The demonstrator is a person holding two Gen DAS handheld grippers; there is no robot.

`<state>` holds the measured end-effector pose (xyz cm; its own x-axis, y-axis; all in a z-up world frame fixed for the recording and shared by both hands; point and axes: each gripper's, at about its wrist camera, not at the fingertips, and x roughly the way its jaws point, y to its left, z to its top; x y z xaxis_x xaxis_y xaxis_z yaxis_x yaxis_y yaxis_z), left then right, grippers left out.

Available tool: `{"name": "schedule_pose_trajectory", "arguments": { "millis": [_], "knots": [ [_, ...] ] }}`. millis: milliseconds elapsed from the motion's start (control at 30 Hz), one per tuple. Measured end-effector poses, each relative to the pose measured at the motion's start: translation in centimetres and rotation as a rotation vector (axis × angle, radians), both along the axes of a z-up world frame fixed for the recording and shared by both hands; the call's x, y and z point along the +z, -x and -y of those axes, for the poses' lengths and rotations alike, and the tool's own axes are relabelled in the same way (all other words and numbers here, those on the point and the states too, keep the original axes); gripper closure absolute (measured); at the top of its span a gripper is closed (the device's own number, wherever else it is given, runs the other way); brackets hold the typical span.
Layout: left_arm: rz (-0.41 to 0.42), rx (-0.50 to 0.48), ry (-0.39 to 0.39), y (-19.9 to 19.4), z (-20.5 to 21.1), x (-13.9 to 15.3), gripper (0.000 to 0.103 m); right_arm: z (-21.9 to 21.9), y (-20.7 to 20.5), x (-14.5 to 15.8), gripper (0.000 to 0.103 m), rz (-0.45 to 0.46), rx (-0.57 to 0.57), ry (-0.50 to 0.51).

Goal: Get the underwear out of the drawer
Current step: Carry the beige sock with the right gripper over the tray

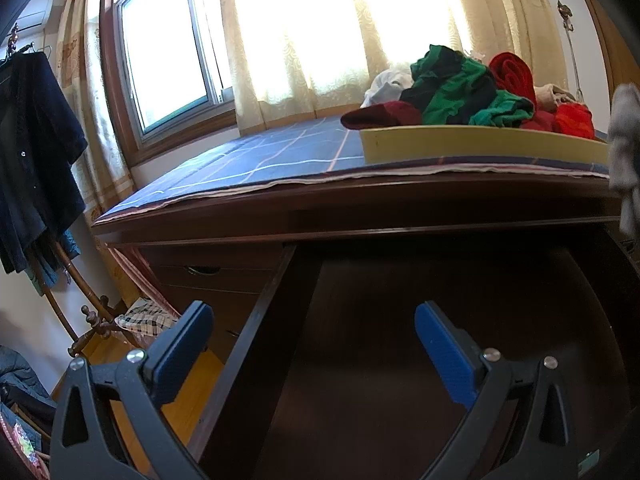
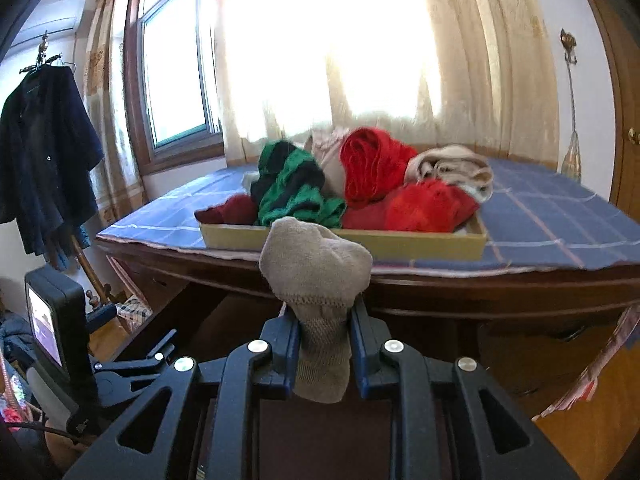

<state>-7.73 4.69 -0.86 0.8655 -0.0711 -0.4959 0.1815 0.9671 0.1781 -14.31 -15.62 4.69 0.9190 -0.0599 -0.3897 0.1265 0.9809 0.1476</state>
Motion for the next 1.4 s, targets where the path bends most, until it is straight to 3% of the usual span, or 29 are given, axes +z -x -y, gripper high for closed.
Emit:
{"name": "schedule_pose_trajectory", "arguments": {
  "millis": [600, 1067, 1300, 1400],
  "knots": [
    [0.002, -0.004, 0.001, 0.1, 0.0, 0.0, 0.0, 0.7, -1.2, 5.3, 0.079, 0.085, 0.002, 0.101],
    [0.002, -0.004, 0.001, 0.1, -0.1, 0.1, 0.0, 3.1, -5.1, 10.8, 0.079, 0.119, -0.025, 0.174],
    [0.001, -0.013, 0.007, 0.0, -0.2, 0.3, 0.0, 0.8, -7.3, 10.4, 0.079, 0.073, -0.006, 0.25],
    [0.004, -0.016, 0.009, 0.0, -0.3, 0.3, 0.0, 1.7, -8.2, 10.2, 0.079, 0.05, -0.017, 0.233]
  ]
}}
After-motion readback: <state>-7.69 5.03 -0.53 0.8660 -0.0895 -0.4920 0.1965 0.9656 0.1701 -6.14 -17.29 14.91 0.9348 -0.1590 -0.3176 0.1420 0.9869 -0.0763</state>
